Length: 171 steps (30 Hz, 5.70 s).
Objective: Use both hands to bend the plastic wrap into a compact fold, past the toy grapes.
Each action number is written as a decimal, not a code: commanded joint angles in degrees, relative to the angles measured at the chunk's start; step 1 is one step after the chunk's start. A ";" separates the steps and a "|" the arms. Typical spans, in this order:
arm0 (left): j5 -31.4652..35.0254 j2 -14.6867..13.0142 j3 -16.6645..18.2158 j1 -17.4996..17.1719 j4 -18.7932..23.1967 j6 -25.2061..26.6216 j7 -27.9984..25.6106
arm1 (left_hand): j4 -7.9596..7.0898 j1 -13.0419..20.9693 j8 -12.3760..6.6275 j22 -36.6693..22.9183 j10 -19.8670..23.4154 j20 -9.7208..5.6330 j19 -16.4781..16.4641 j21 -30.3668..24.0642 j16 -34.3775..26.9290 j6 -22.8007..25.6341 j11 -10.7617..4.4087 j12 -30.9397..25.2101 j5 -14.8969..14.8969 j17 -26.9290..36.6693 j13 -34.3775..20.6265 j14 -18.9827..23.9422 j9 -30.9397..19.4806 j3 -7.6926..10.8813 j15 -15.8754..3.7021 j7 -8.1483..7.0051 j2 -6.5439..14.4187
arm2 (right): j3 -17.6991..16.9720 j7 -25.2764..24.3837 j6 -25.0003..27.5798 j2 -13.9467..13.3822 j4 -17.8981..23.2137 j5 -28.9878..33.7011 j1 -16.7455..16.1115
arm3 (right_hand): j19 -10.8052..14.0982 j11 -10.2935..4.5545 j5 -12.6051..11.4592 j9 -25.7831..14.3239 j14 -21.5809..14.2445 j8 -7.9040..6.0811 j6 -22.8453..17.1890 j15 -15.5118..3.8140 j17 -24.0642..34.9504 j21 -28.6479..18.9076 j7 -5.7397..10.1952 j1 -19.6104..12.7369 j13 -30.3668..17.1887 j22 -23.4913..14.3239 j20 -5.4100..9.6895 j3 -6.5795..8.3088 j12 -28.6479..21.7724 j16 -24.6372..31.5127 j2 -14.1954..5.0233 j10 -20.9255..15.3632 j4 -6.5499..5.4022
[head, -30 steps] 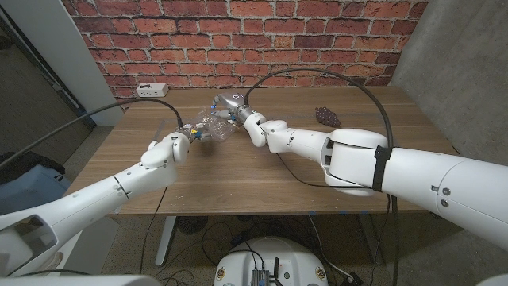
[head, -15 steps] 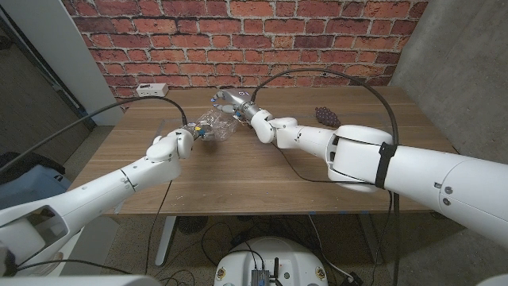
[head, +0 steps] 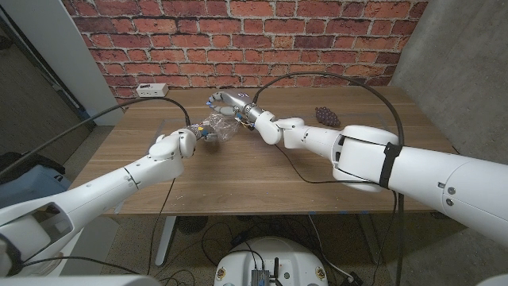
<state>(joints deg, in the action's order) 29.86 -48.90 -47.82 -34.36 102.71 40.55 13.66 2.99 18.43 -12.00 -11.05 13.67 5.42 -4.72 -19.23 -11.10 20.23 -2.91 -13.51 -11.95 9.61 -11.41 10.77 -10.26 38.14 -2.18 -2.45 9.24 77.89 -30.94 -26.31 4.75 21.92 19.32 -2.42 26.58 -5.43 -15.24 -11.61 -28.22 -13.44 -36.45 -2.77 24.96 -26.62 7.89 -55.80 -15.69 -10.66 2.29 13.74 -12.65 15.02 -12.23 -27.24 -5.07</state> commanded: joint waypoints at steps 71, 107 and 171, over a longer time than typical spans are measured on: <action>-7.63 -4.85 27.67 -36.73 16.58 -26.25 -46.26 | 6.20 5.06 -12.89 -3.58 34.40 0.25 -18.11 -8.97 -18.30 34.34 2.53 -18.16 0.48 12.95 -11.11 34.00 -5.60 0.05 -1.64 5.58 0.54 | -4.43 8.16 1.47 2.93 -0.20 1.41 -1.88 | -2.87 0.64 4.33 -0.19 4.75 2.73 5.00 -7.18 0.02 1.14 0.23 8.02 0.86 -0.11 0.67 5.96 1.56 -1.62 0.76 4.11 -4.12; -6.23 -1.40 31.79 -38.16 15.85 -34.60 -43.68 | 5.51 4.39 -13.37 -3.88 34.78 0.63 -16.85 -9.76 -18.33 34.62 2.85 -19.07 0.68 12.92 -13.47 34.86 -6.31 1.43 -1.68 6.04 -0.10 | 4.14 20.27 20.14 4.36 0.56 -2.64 -1.07 | -14.17 -4.76 3.16 0.63 23.20 3.62 21.13 -7.30 -6.56 8.26 4.84 25.63 4.42 0.41 1.63 9.51 2.35 -4.29 1.81 21.43 -5.26; -6.12 0.22 31.42 -35.79 13.93 -36.56 -40.78 | 4.85 3.08 -12.87 -4.08 34.10 0.81 -15.99 -11.25 -18.55 34.20 3.00 -19.39 0.89 13.56 -16.33 34.35 -6.40 2.55 -1.45 6.04 -0.06 | 1.21 11.74 7.73 -4.18 6.14 3.77 -1.95 | -18.46 4.98 -2.12 0.20 31.30 0.81 47.02 1.55 -12.85 12.80 -1.00 41.18 3.77 0.38 -7.03 1.49 -2.82 -1.13 11.22 38.42 6.85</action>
<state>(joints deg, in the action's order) 24.16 -48.78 -15.82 -71.25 117.43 4.53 -27.75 7.82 21.73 -24.99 -15.05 47.94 6.02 -20.84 -30.11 -29.07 54.52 -0.10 -32.63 -11.28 22.93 -27.51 45.26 -16.37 40.44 -3.78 3.60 9.08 81.99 -13.50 -12.31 5.53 22.91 19.77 -3.48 7.80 -1.30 -17.77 -11.08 2.86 -13.22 9.37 -1.74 11.82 -13.98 7.93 -14.18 -11.61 -10.12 -4.50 15.86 -15.31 14.02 -3.40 9.84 0.42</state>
